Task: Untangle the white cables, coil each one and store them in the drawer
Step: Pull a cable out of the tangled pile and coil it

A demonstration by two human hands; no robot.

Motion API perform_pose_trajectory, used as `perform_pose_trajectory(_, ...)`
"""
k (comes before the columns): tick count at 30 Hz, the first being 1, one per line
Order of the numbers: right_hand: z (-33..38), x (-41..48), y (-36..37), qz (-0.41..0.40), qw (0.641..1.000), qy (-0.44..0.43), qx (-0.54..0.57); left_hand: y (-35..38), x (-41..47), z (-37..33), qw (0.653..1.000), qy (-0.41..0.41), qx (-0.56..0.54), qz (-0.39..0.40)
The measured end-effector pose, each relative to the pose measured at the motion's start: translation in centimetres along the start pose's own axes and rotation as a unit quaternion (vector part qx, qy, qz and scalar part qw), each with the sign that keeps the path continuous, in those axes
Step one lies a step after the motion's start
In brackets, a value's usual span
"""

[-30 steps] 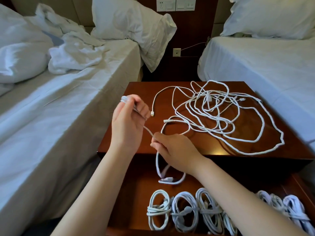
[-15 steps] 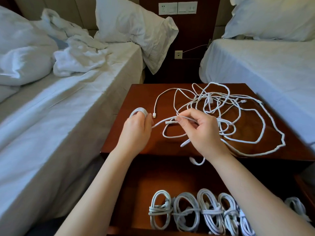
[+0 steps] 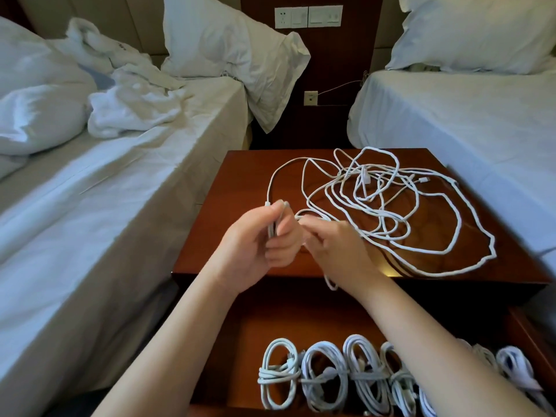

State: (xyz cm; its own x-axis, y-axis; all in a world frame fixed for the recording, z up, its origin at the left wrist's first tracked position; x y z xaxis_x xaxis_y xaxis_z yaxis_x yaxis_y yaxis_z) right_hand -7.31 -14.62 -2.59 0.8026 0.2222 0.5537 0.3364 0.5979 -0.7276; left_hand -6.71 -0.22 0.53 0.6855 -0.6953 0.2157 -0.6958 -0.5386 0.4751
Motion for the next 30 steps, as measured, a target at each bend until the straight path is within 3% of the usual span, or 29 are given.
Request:
perform_pose_trajectory(2,1.0,-0.5,1.7,0.067,0.992,-0.064,-0.089,-0.6,0.0,-0.8,0.995,0.059,-0.052,-0.055)
perform_pose_trajectory(6,1.6,-0.2,2.2,0.150,0.989,0.000,-0.001,-2.1,-0.2,-1.8,0.977,0.146,-0.051,-0.146)
perform_pose_trajectory(10,1.9,-0.4,1.8,0.160,0.987,-0.002,0.013,-3.5,-0.4,-2.4,0.935,0.232,0.017,-0.269)
perform_pose_trajectory(13,2.0,-0.3,1.4,0.137,0.990,-0.006,0.026,-4.7,-0.4,-2.1,0.886,0.234,0.153,-0.369)
perform_pose_trajectory(16,2.1,0.0,1.0,0.078,0.996,-0.015,0.051,-4.9,-0.5,-1.5,0.806,0.204,0.344,-0.436)
perform_pose_trajectory(20,2.1,0.2,0.2,0.029,0.987,0.030,0.153,-4.6,-0.4,-1.1,0.713,0.205,0.504,-0.441)
perform_pose_trajectory(22,2.3,0.3,-0.3,0.019,0.975,0.053,0.216,-4.4,-0.3,-0.9,0.689,0.210,0.541,-0.434)
perform_pose_trajectory(26,2.5,0.3,-0.6,0.006,0.955,0.083,0.284,-5.1,0.0,-0.3,0.673,0.158,0.601,-0.401)
perform_pose_trajectory(30,2.1,0.4,-0.9,-0.027,0.986,0.027,0.163,-5.0,0.0,0.7,0.697,0.054,0.629,-0.341)
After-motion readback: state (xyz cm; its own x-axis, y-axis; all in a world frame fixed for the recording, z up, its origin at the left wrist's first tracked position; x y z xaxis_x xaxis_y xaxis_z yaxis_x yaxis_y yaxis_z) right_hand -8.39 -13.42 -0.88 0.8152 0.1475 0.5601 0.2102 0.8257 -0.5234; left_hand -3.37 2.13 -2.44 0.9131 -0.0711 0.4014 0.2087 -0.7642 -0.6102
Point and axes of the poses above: each hand's wrist, its own x-axis towards the middle knuckle, its own y-axis out of the palm, z = x × y, the point moved 2 cm from there along x, towards the middle knuckle, and after that the axes turned 2 degrees about -x, right-handed, at the moved point
